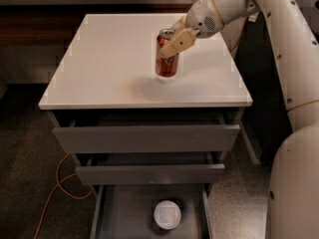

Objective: Pick coke can from bottom drawer and place on counter

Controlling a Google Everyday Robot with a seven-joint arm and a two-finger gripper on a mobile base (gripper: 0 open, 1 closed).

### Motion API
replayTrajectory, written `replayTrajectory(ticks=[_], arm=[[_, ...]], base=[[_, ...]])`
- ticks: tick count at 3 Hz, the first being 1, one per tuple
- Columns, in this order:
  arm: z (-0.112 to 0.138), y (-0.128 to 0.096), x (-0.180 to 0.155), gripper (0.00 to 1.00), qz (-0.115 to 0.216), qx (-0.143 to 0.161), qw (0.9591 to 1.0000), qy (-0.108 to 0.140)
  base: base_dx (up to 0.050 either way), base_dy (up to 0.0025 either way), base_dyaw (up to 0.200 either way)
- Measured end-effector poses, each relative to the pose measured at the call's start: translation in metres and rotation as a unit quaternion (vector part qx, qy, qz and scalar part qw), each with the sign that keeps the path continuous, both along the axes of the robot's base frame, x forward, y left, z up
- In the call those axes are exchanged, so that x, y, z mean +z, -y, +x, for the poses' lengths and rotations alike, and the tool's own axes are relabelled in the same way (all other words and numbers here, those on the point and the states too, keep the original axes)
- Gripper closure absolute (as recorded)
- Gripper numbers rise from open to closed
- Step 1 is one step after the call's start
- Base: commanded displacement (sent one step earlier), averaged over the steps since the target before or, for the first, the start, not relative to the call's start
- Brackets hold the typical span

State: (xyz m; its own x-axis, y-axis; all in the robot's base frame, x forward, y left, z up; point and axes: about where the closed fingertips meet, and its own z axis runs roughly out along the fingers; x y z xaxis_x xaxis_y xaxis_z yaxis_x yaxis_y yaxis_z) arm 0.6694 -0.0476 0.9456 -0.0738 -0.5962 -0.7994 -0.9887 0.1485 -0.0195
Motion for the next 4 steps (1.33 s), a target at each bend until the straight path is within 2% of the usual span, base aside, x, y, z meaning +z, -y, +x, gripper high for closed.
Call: replayTrajectory(ticks=[1, 2, 3, 4], arm=[[0.012, -0.004, -0.018, 1.00, -0.009, -0.013, 0.9998, -0.009], [0.021, -0.007, -0.032, 0.77, -0.023, -0.032, 0.9992, -0.007], [0.023, -0.010, -0.037, 0.46, -0.039, -0.042, 0.9984, -0.001], [0.024, -0.012, -0.039, 0.23, -0.037, -0.041, 0.9985, -0.002]], base=[[0.000, 0.00000, 0.000], [0.000, 0.00000, 0.000], [0.000, 0.00000, 0.000], [0.000, 0.00000, 0.000]])
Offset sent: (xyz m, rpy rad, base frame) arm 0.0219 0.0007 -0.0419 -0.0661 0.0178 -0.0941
